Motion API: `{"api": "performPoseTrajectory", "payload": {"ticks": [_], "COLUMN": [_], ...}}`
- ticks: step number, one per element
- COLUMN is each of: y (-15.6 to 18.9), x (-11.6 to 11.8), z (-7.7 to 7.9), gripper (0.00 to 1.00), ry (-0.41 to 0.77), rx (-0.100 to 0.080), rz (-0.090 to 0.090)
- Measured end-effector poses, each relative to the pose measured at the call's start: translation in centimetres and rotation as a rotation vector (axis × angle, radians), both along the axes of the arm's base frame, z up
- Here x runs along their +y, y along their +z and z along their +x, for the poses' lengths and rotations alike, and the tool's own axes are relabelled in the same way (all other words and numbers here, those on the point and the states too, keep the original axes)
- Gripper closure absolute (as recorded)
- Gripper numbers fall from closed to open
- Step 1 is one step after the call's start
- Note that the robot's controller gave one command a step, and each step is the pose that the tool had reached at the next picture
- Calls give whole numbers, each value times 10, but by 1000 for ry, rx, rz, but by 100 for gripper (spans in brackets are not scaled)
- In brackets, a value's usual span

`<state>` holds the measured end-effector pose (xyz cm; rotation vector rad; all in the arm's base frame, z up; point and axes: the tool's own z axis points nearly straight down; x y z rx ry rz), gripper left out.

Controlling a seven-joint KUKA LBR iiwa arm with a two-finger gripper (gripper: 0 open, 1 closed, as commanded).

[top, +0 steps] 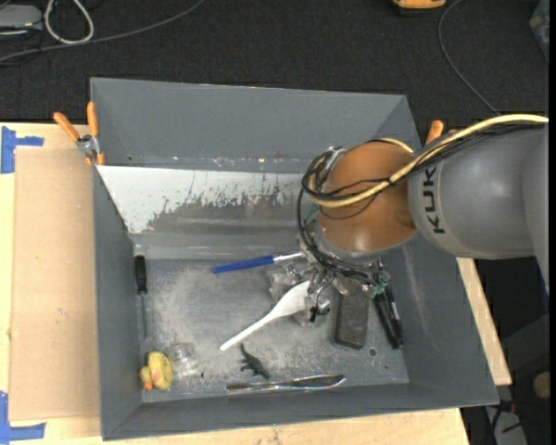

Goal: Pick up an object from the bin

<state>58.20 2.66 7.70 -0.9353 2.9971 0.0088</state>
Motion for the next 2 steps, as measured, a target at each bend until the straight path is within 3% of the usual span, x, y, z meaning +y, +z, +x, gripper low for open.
{"api": "performPoseTrajectory", "payload": {"ticks": [1, 2], "y": [37, 62], "x": [1, 2], "z": [-3, 0], "gripper": [100, 100], "ry": [-1, -3], "rx": [9, -1], "rz": [0, 1]}}
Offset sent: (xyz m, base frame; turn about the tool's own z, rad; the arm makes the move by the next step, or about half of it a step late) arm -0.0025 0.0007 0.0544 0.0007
